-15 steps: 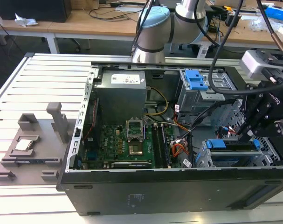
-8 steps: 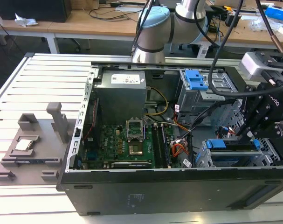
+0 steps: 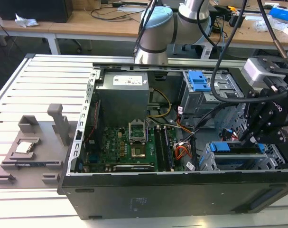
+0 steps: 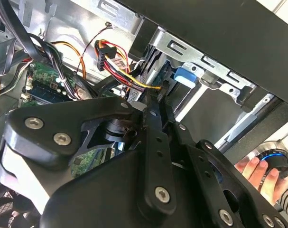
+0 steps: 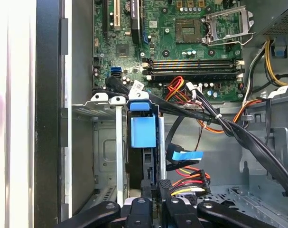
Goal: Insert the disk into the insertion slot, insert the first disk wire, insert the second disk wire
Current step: 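Insert the first disk wire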
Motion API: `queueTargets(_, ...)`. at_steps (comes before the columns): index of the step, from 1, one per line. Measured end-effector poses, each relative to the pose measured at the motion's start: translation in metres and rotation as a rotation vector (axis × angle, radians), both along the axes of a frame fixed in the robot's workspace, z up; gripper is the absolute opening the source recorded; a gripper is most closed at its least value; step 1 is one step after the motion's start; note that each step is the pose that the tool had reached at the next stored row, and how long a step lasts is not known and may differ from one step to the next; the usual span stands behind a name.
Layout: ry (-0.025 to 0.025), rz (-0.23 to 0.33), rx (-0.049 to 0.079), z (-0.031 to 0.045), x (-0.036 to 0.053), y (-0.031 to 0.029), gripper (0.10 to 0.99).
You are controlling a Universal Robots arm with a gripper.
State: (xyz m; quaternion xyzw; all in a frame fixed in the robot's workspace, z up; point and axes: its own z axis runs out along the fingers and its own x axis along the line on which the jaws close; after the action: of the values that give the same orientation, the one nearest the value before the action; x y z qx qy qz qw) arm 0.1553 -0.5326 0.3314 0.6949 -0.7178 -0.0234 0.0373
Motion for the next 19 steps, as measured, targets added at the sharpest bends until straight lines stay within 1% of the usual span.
queueTargets(5, 0.0001, 0.000, 0.002, -0.0008, 0.0000, 0.0000, 0.184)
queueTargets(6, 0.0000, 0.000, 0.001, -0.0004, 0.0000, 0.0000, 0.243)
queueTargets(7, 0.0000, 0.000, 0.000, -0.0002, 0.0000, 0.0000, 0.243)
queueTargets(8, -0.0001, 0.000, 0.000, 0.0021, 0.0000, -0.0001, 0.243)
queueTargets(9, 0.0000, 0.000, 0.000, 0.0126, 0.0000, 0.0000, 0.243)
queueTargets(10, 0.0000, 0.000, 0.000, 0.0175, 0.0000, 0.0000, 0.243)
queueTargets(11, 0.0001, 0.000, 0.000, 0.0207, 0.0000, 0.0003, 0.243)
queueTargets(12, 0.0000, 0.000, 0.000, 0.0227, 0.0000, 0.0012, 0.243)
queueTargets(13, 0.0000, 0.000, 0.000, 0.0245, 0.0000, 0.0019, 0.161)
queueTargets(14, 0.0000, 0.000, 0.000, 0.0256, 0.0000, 0.0022, 0.161)
queueTargets(15, 0.0000, 0.000, 0.000, 0.0265, 0.0000, 0.0025, 0.106)
queueTargets(17, 0.0000, 0.000, 0.000, 0.0292, 0.0000, 0.0029, 0.106)
queueTargets(19, 0.0000, 0.000, 0.000, 0.0298, 0.0000, 0.0029, 0.106)
